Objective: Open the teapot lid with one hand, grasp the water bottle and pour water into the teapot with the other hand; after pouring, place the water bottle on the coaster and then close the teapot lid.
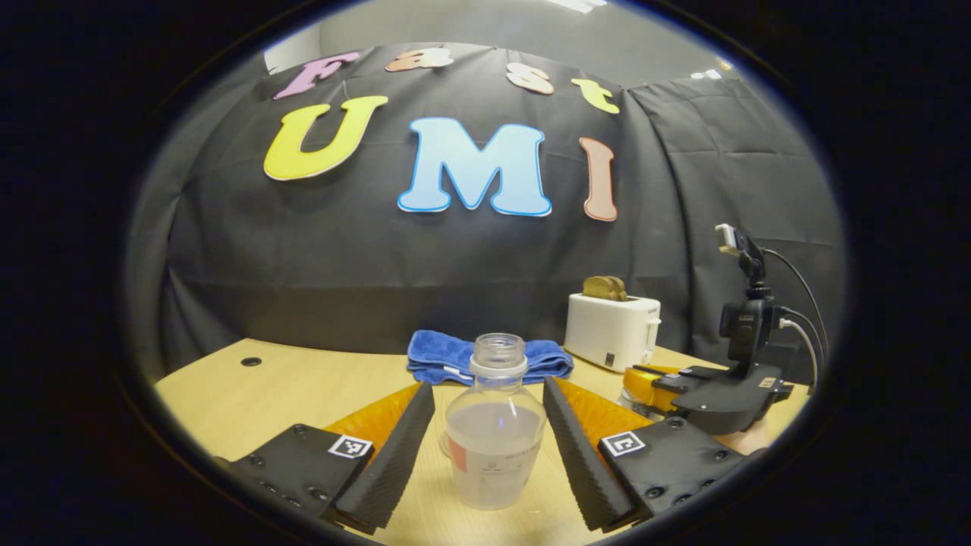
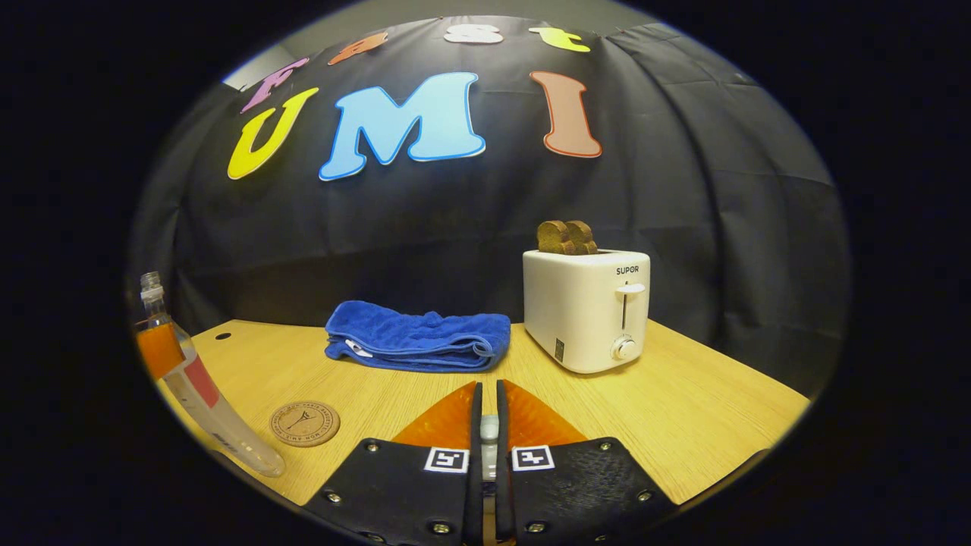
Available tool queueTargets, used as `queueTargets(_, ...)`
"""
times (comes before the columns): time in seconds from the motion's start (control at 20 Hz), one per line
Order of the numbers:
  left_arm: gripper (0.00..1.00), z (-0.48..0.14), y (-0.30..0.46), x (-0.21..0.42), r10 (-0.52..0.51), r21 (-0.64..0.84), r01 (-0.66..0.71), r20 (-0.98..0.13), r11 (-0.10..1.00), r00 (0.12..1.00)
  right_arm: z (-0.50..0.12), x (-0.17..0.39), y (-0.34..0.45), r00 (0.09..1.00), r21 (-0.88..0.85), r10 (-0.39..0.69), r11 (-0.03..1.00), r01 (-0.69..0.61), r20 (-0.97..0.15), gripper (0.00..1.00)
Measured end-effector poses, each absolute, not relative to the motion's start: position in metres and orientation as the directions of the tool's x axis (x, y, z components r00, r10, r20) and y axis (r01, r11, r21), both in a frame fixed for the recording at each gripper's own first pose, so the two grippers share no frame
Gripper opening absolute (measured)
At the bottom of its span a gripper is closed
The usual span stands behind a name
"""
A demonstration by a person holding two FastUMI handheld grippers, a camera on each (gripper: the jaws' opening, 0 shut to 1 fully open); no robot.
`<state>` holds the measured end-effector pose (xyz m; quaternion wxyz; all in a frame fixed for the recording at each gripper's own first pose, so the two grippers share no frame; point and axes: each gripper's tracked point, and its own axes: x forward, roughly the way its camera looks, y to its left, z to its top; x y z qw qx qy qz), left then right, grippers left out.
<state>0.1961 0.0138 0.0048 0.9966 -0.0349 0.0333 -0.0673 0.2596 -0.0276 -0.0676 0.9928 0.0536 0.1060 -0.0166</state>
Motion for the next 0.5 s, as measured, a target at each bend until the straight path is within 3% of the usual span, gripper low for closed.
queueTargets(0.3, 0.95, 0.003, 0.011, 0.197, -0.144, -0.075, 0.139, -0.069, 0.987, 0.987, -0.048, 0.258, -0.034, 0.986, 0.12, -0.028, 0.992, 0.049, -0.166, 0.06)
queueTargets(0.5, 0.95, -0.002, 0.011, 0.196, -0.15, -0.077, 0.144, -0.077, 0.987, 0.986, -0.039, 0.255, -0.058, 0.984, 0.078, -0.095, 0.991, 0.107, -0.148, 0.06)
